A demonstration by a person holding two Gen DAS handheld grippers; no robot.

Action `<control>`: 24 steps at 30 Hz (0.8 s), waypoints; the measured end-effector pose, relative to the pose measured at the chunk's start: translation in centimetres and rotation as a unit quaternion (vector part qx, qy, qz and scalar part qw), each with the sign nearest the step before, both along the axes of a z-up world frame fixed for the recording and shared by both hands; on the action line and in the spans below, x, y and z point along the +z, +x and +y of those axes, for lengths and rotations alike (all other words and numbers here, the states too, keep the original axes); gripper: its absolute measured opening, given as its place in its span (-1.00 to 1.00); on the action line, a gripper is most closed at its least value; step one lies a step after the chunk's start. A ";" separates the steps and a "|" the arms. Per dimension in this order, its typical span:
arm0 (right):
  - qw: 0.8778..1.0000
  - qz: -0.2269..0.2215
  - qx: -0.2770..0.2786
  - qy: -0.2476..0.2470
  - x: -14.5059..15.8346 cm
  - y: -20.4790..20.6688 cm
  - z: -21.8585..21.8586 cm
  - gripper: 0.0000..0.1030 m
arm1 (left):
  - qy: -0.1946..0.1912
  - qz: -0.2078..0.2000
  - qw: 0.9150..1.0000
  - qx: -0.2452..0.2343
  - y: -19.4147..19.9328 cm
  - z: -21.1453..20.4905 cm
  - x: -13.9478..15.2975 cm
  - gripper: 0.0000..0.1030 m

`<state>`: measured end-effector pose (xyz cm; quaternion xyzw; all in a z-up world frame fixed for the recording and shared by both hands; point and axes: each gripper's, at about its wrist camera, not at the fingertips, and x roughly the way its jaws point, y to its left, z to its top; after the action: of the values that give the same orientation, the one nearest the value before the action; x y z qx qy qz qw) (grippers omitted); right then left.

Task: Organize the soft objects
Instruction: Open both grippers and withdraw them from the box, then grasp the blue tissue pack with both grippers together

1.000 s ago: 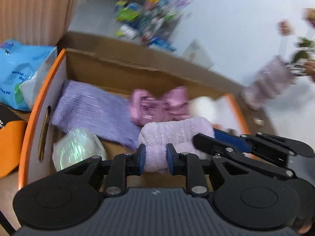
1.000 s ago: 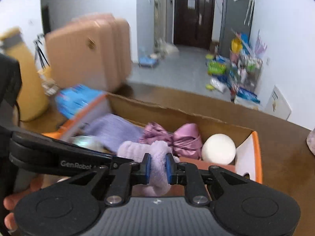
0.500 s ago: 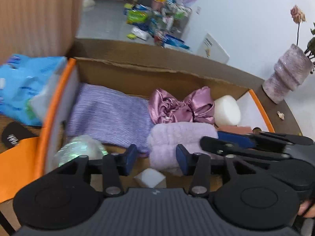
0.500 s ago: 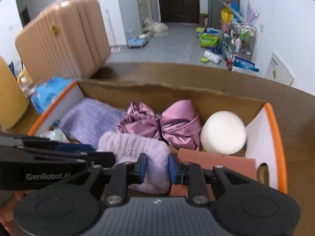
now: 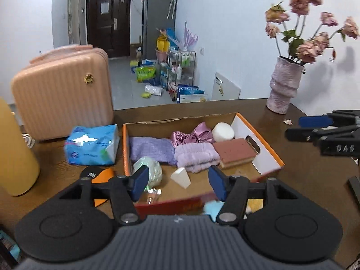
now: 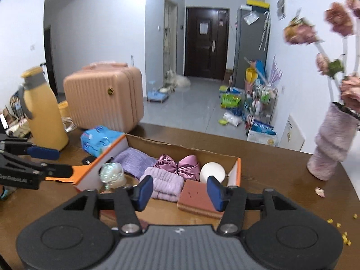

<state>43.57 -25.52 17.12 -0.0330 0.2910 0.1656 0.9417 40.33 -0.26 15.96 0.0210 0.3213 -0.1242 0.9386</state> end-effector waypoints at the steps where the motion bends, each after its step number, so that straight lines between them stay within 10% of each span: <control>1: 1.000 -0.006 -0.003 0.007 0.2 -1.2 -0.4 0.06 | 0.003 -0.007 1.000 0.004 -1.3 0.1 0.0 0.23; 6: 0.998 -0.039 0.002 0.058 -1.9 -9.0 -2.0 0.14 | 0.044 -0.071 0.996 0.027 -9.2 -0.2 -3.1 0.38; 16: 0.997 -0.061 -0.025 0.041 -10.7 -24.5 -1.7 0.44 | 0.002 -0.076 0.995 0.060 -23.4 0.8 -10.0 0.57; 24: 0.996 -0.016 -0.027 0.085 -14.5 -28.7 -2.3 0.44 | -0.002 -0.058 0.997 0.055 -25.1 0.7 -10.8 0.60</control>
<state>14.82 -27.80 2.66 0.0519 0.2612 0.1640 0.9498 15.20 0.47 5.19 0.0084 0.2667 -0.0714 0.9611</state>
